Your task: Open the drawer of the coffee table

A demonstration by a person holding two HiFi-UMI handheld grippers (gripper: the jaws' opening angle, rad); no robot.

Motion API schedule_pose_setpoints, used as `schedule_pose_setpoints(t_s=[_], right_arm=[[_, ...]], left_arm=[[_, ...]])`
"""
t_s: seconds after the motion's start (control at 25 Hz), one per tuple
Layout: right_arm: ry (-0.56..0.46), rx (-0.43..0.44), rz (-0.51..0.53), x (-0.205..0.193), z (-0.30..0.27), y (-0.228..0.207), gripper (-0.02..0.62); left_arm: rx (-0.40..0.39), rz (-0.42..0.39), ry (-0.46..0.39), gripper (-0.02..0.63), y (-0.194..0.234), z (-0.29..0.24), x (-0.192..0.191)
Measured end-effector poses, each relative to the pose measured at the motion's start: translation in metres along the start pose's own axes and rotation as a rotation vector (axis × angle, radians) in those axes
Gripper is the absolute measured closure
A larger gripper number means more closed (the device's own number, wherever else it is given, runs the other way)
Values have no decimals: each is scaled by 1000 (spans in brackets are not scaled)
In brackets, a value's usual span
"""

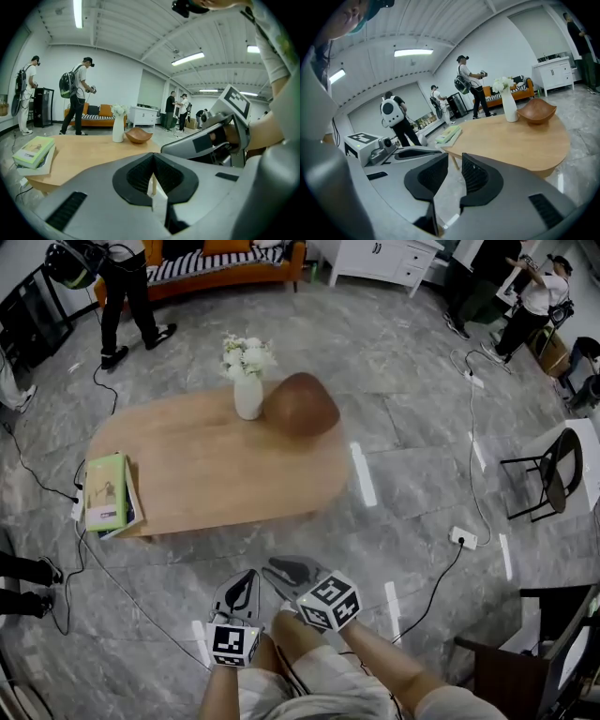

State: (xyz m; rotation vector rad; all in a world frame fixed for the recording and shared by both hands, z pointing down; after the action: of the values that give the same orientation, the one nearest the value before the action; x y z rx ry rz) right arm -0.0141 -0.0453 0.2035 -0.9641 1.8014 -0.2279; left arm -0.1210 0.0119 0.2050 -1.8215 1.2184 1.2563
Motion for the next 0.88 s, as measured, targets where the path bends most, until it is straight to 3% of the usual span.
schedule_pose_setpoints(t_s=[0.16, 0.44, 0.88], right_arm=[[2, 17, 14, -24, -22, -26, 525], [-36, 36, 14, -57, -59, -78, 520], [-110, 38, 105, -124, -116, -170, 515]], left_arm=[[-23, -65, -14, 597, 3, -23, -28], [11, -72, -74, 597, 14, -59, -80], [56, -100, -187, 597, 27, -120, -190]])
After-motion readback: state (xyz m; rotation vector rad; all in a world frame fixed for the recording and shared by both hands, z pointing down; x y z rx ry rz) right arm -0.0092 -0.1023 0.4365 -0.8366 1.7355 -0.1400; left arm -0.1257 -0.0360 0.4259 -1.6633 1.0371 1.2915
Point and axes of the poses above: the fingertips, and each gripper's own axes: z backward along the fingers, y to its left, x out of its top, the point moved 7 cm from there along z, backward along the fingers, and after that the axes turned 9 degrees about -z, right-handed, at the moved point
